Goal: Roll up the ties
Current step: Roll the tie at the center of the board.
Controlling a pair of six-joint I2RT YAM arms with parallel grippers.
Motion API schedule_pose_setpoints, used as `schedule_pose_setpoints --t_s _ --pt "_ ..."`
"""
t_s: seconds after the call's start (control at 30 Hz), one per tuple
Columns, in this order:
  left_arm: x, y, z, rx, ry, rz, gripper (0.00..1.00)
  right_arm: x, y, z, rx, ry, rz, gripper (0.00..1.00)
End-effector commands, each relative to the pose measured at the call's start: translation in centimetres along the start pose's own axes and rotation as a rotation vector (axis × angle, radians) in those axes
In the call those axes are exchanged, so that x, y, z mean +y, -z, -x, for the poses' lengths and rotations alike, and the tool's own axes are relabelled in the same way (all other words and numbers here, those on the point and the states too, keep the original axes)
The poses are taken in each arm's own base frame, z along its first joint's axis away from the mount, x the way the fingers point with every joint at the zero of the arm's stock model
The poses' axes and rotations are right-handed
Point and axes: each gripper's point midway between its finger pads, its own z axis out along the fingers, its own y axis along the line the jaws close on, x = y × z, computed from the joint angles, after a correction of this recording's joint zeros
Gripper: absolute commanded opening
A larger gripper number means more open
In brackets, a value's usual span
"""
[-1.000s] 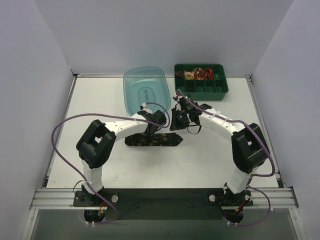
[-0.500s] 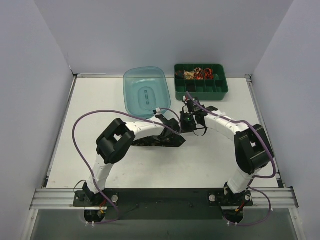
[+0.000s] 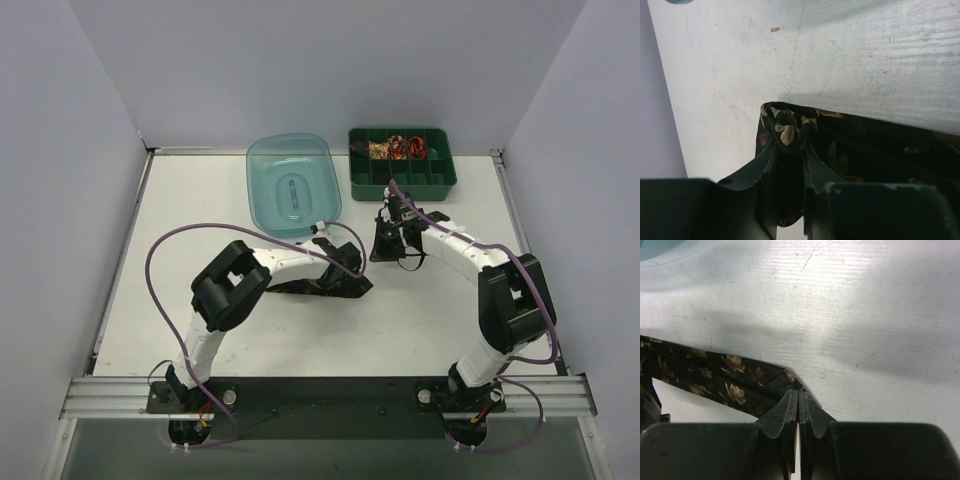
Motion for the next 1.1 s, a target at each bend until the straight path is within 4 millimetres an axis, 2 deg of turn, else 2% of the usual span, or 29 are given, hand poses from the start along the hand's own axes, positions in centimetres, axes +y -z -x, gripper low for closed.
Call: schedule_pose_setpoints --t_s 0.0,0.07,0.17,0.27,0.47,0.67,0.9,1.07 --pt "-5.3 0.2 -0.9 0.054 0.153 -0.223 0.03 -0.6 1.1 0.1 -0.016 -0.014 -0.024 0.03" --pt "-5.7 0.2 -1.1 0.06 0.162 -0.238 0.17 -0.7 1.1 0.2 -0.016 -0.018 -0.025 0.03" --pt "-6.1 0.2 -1.3 0.06 0.181 -0.262 0.32 -0.8 1.1 0.2 -0.017 -0.016 -0.025 0.03" --pt "-6.4 0.3 -1.5 0.06 0.2 -0.286 0.37 -0.8 1.2 0.2 -0.017 -0.014 -0.023 0.03" --pt "-7.4 1.0 -1.2 0.049 0.26 -0.378 0.43 -0.7 1.1 0.3 -0.013 -0.012 -0.021 0.03" --pt "-7.4 2.0 -1.0 0.034 0.305 -0.441 0.5 -0.7 1.4 0.5 -0.016 -0.01 -0.024 0.03" --pt "-6.2 3.2 -0.3 -0.001 0.374 -0.472 0.5 -0.4 1.5 0.8 -0.019 -0.005 -0.018 0.03" --pt "-5.1 3.2 -0.1 -0.02 0.389 -0.444 0.5 0.0 1.5 0.8 -0.02 0.005 -0.013 0.03"
